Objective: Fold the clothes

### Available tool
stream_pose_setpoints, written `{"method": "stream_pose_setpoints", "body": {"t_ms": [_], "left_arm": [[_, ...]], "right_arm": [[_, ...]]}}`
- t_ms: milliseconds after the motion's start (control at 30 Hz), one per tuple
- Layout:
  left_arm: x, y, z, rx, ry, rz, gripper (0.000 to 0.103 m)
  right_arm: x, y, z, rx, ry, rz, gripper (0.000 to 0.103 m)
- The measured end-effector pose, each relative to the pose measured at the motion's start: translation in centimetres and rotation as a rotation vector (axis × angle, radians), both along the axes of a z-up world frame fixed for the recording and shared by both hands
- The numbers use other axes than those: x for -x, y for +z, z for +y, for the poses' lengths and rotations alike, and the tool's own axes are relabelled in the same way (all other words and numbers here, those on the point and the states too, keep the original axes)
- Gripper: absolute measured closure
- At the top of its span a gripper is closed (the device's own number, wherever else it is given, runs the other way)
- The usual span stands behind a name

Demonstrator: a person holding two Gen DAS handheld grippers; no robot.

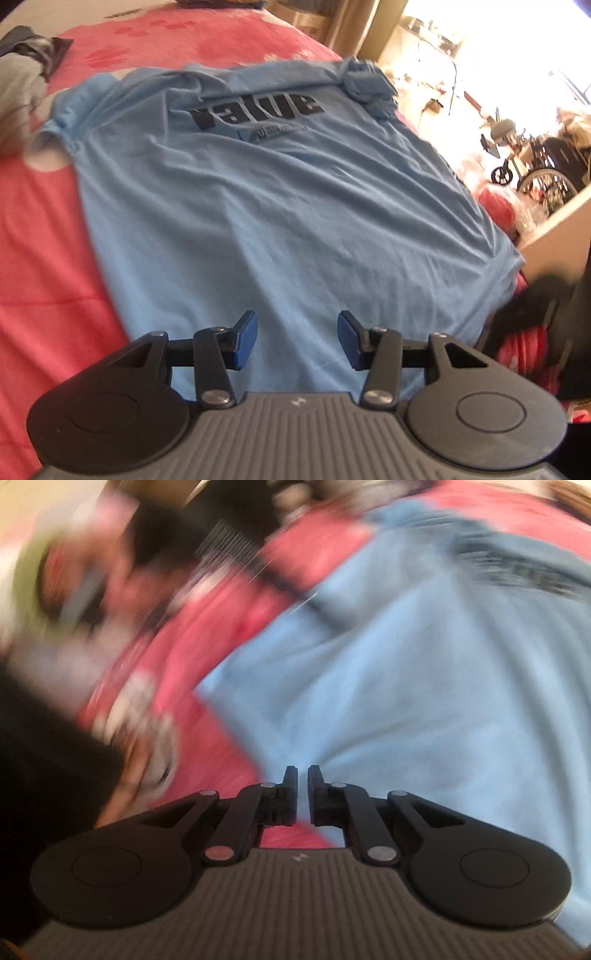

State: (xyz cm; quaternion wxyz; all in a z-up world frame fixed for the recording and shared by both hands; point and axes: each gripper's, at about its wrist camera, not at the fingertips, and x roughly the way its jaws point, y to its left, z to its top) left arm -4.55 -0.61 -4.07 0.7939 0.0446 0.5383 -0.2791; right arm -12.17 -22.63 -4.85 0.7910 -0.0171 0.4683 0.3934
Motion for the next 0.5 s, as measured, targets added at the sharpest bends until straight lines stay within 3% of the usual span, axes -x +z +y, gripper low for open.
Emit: {"method": "stream_pose_setpoints", "body": {"t_ms": [100, 200, 233, 267, 333, 500], "left_arm": [[-0.5, -0.8, -0.5, -0.042, -0.036, 0.022, 0.054], [-0.9, -1.6, -0.9, -0.075, -0.049, 0.036, 0.054], [-0.9, -1.9, -1.0, -0.079, -0.047, 0.038, 0.054], [-0.9, -2.2, -1.1, -0.082, -0.045, 0.041, 0.054], [-0.8, -2.7, -1.2, -0.084, -0.033, 0.040, 0.054], [-0.4, -3.4, -1.1, -0.082, 0.003, 0.031, 0.052]], "right_arm": [[-3.6, 1.3, -5.8, -0.014, -0.255, -0.054, 0.095], [-7.3, 2.7, -11.6, -0.028, -0.511, -0.108, 0.073], [-8.5, 3.1, -13.5, -0.033, -0.595, -0.127, 0.072], [-9.8, 3.2, -14.5, -0.007, -0.637, -0.171, 0.071], [-12.5, 3.1, -15.6, 0.057, -0.712, -0.230, 0.059], [-17.4, 1.6, -14.3, 0.183, -0.671, -0.269, 0.051]]}}
